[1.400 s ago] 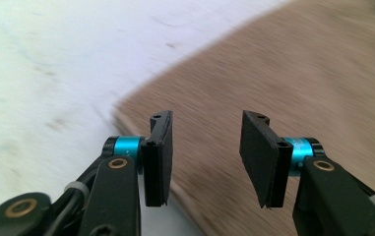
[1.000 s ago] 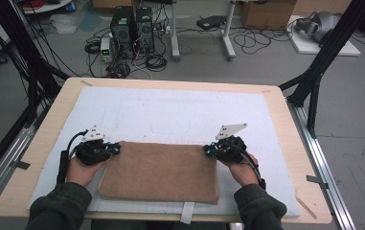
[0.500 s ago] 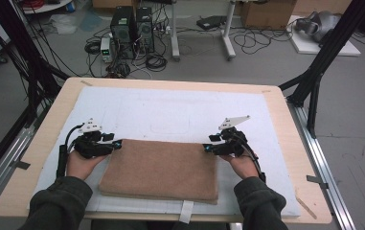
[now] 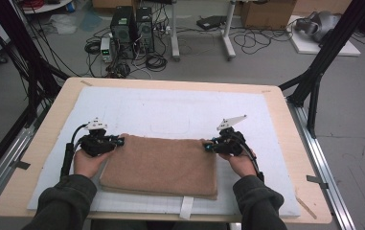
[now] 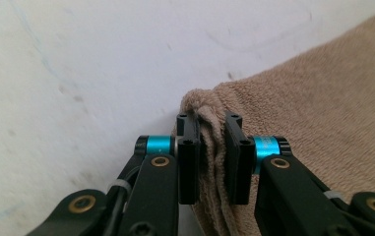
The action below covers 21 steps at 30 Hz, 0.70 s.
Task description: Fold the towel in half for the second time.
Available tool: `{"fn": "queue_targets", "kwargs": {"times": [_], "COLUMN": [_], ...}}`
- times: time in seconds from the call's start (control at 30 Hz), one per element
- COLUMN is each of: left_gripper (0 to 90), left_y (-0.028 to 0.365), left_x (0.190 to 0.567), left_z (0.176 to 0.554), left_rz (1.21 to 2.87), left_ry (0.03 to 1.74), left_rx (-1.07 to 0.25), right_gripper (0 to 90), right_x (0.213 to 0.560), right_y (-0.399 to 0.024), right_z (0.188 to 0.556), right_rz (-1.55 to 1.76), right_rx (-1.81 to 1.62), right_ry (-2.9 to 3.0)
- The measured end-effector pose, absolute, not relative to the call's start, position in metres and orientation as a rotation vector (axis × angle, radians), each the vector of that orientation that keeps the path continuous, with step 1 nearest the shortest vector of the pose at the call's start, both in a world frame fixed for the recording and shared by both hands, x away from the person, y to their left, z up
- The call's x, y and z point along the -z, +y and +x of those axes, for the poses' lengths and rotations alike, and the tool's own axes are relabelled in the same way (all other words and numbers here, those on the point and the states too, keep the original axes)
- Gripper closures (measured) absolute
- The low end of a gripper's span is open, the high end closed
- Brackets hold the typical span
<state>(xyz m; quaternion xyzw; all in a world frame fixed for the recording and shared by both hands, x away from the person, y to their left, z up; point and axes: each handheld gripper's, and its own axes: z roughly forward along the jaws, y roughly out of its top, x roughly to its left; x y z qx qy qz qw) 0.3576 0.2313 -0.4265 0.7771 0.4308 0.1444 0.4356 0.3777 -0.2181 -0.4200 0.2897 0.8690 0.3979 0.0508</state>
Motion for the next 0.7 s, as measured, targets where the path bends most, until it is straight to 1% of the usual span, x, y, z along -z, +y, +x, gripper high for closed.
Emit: {"fn": "queue_targets", "kwargs": {"times": [0.1,0.13,0.27,0.33,0.37,0.4,0.43,0.47,0.5,0.6,0.7], "left_gripper": [79.0,79.0,79.0,78.9,78.3,75.9,71.0,63.2,59.0,56.5,57.7], "left_y": [0.228,0.228,0.225,0.223,0.222,0.222,0.223,0.225,0.227,0.229,0.232], "left_x": [0.416,0.412,0.389,0.376,0.371,0.368,0.368,0.369,0.371,0.381,0.391], "left_z": [0.367,0.372,0.393,0.406,0.414,0.422,0.428,0.432,0.433,0.427,0.416], "left_rz": [1.899,1.889,1.857,1.859,1.858,1.843,1.826,1.815,1.808,1.879,1.881], "left_ry": [1.065,1.072,1.063,1.047,1.053,1.077,1.103,1.131,1.143,1.126,1.128], "left_rx": [-0.415,-0.415,-0.472,-0.521,-0.539,-0.54,-0.518,-0.489,-0.466,-0.461,-0.407], "right_gripper": [78.7,78.6,78.7,78.6,77.5,71.9,62.0,56.1,51.5,46.4,44.0], "right_x": [0.409,0.405,0.385,0.374,0.368,0.363,0.358,0.356,0.355,0.363,0.372], "right_y": [-0.217,-0.216,-0.217,-0.216,-0.216,-0.216,-0.216,-0.216,-0.217,-0.217,-0.215], "right_z": [0.388,0.392,0.41,0.422,0.429,0.436,0.442,0.447,0.452,0.454,0.454], "right_rz": [0.873,0.875,0.89,0.878,0.89,0.918,0.927,0.948,0.976,1.023,1.032], "right_rx": [-1.203,-1.203,-1.21,-1.194,-1.192,-1.19,-1.181,-1.173,-1.188,-1.193,-1.133], "right_ry": [2.607,2.594,2.528,2.489,2.455,2.423,2.378,2.342,2.322,2.348,2.45]}}
